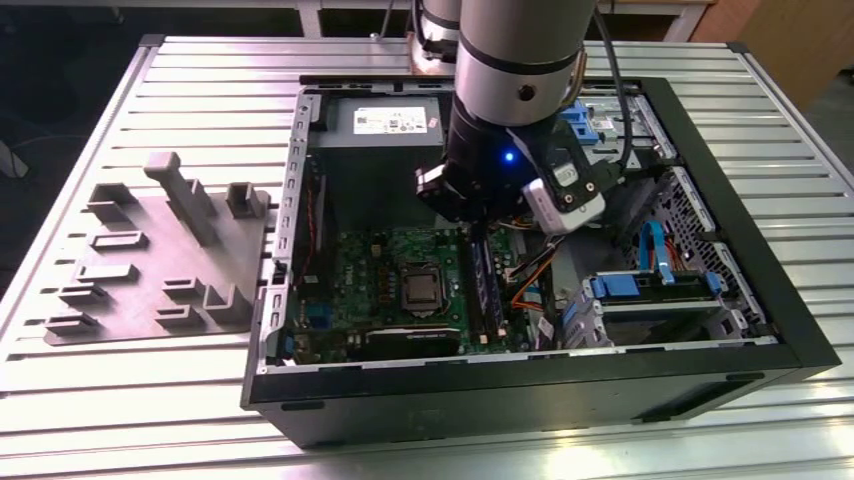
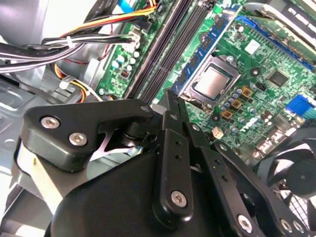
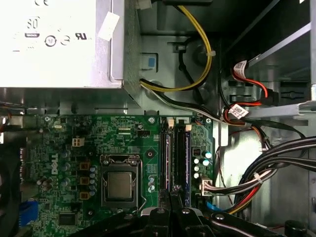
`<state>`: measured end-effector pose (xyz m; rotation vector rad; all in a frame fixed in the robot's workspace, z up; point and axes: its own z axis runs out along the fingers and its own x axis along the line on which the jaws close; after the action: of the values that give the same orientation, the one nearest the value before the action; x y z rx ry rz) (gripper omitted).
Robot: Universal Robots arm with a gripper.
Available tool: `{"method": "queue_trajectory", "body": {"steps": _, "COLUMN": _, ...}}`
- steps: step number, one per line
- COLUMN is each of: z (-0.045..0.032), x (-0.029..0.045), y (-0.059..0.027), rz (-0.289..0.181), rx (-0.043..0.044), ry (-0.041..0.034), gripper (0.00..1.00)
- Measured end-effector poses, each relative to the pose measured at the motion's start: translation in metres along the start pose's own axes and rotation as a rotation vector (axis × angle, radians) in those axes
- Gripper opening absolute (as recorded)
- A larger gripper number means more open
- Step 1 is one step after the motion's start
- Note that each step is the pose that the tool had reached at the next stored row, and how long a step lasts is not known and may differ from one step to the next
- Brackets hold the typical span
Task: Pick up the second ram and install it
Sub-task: 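Insert the second ram into the second slot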
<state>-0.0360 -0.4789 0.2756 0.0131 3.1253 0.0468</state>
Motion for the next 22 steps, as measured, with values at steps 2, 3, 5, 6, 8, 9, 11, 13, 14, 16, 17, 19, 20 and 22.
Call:
{"method": "queue_trajectory", "body": {"steps": 2, "z": 0.0029, "x": 0.0000, "y": -0.0001, "rz": 0.000, "rx": -0.0001, "ry": -0.0003, "gripper": 0.11}}
{"method": "queue_trajectory", "body": {"steps": 3, "z": 0.0038, "x": 0.0001, "y": -0.0001, "rz": 0.000, "rx": -0.0001, "ry": -0.0004, "gripper": 0.11}}
{"method": "queue_trajectory", "body": {"steps": 5, "z": 0.0041, "x": 0.0001, "y": -0.0002, "rz": 0.000, "rx": 0.0002, "ry": -0.0003, "gripper": 0.11}}
{"method": "queue_trajectory", "body": {"steps": 6, "z": 0.0041, "x": 0.0001, "y": -0.0002, "rz": 0.000, "rx": 0.0003, "ry": -0.0002, "gripper": 0.11}}
{"method": "queue_trajectory", "body": {"steps": 8, "z": 0.0050, "x": 0.0001, "y": -0.0001, "rz": 0.000, "rx": -0.0003, "ry": -0.0005, "gripper": 0.11}}
{"method": "queue_trajectory", "body": {"steps": 9, "z": 0.0060, "x": 0.0001, "y": -0.0001, "rz": 0.000, "rx": -0.0003, "ry": -0.0005, "gripper": 0.11}}
{"method": "queue_trajectory", "body": {"steps": 11, "z": 0.0089, "x": 0.0002, "y": -0.0003, "rz": 0.000, "rx": -0.0001, "ry": -0.0013, "gripper": 0.11}}
{"method": "queue_trajectory", "body": {"steps": 13, "z": 0.0100, "x": 0.0002, "y": -0.0003, "rz": 0.000, "rx": -0.0002, "ry": -0.0023, "gripper": 0.11}}
{"method": "queue_trajectory", "body": {"steps": 14, "z": 0.0100, "x": 0.0002, "y": -0.0003, "rz": 0.000, "rx": -0.0001, "ry": -0.0023, "gripper": 0.11}}
{"method": "queue_trajectory", "body": {"steps": 16, "z": 0.0101, "x": 0.0002, "y": -0.0003, "rz": 0.000, "rx": -0.0001, "ry": -0.0024, "gripper": 0.11}}
{"method": "queue_trajectory", "body": {"steps": 17, "z": 0.0102, "x": 0.0002, "y": -0.0003, "rz": 0.000, "rx": -0.0002, "ry": -0.0024, "gripper": 0.11}}
{"method": "queue_trajectory", "body": {"steps": 19, "z": 0.0107, "x": 0.0002, "y": -0.0003, "rz": 0.000, "rx": -0.0006, "ry": -0.0025, "gripper": 0.11}}
{"method": "queue_trajectory", "body": {"steps": 20, "z": 0.0113, "x": 0.0002, "y": -0.0003, "rz": 0.000, "rx": -0.0008, "ry": -0.0027, "gripper": 0.11}}
{"method": "queue_trajectory", "body": {"steps": 22, "z": 0.0121, "x": 0.0002, "y": -0.0004, "rz": 0.000, "rx": -0.0002, "ry": -0.0031, "gripper": 0.11}}
